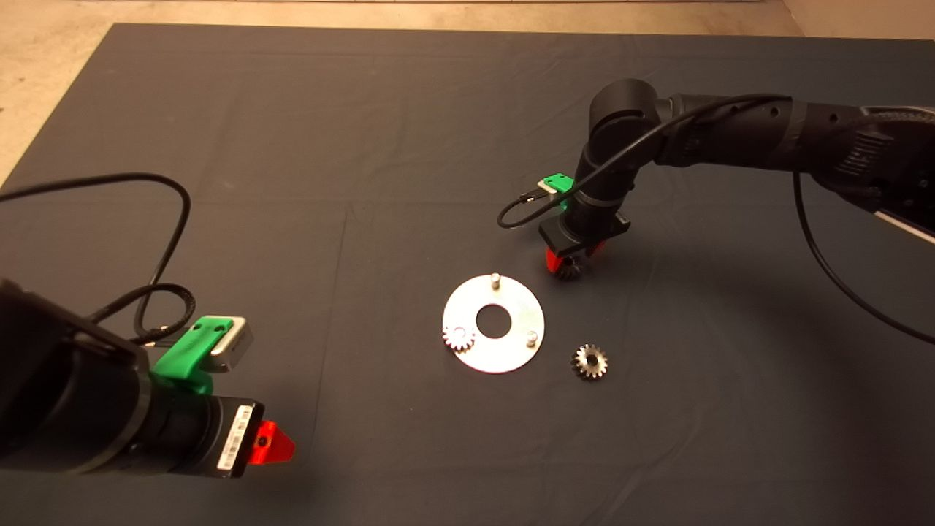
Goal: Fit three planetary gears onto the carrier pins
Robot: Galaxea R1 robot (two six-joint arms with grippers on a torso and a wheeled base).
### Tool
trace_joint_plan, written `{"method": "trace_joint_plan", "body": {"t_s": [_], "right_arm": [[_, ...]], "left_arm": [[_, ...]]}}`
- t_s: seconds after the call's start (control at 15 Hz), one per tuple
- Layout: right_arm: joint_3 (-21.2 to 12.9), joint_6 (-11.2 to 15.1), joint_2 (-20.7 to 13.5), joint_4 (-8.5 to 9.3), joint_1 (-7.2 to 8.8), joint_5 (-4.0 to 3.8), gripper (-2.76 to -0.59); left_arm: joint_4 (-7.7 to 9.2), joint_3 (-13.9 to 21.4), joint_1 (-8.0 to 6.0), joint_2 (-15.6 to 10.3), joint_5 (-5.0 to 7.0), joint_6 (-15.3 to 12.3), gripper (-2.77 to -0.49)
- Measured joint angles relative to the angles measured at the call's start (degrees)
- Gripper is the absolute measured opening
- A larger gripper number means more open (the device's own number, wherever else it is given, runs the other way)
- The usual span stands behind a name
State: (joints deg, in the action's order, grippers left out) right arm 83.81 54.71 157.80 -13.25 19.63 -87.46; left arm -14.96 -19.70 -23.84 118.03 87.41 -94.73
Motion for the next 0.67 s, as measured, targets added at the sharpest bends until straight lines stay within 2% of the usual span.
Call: {"method": "trace_joint_plan", "body": {"t_s": [0.67], "right_arm": [[0.0,0.0,0.0,-0.02,-0.12,0.09,-1.89]], "left_arm": [[0.09,0.7,0.0,-0.3,0.01,-0.2,-0.77]]}}
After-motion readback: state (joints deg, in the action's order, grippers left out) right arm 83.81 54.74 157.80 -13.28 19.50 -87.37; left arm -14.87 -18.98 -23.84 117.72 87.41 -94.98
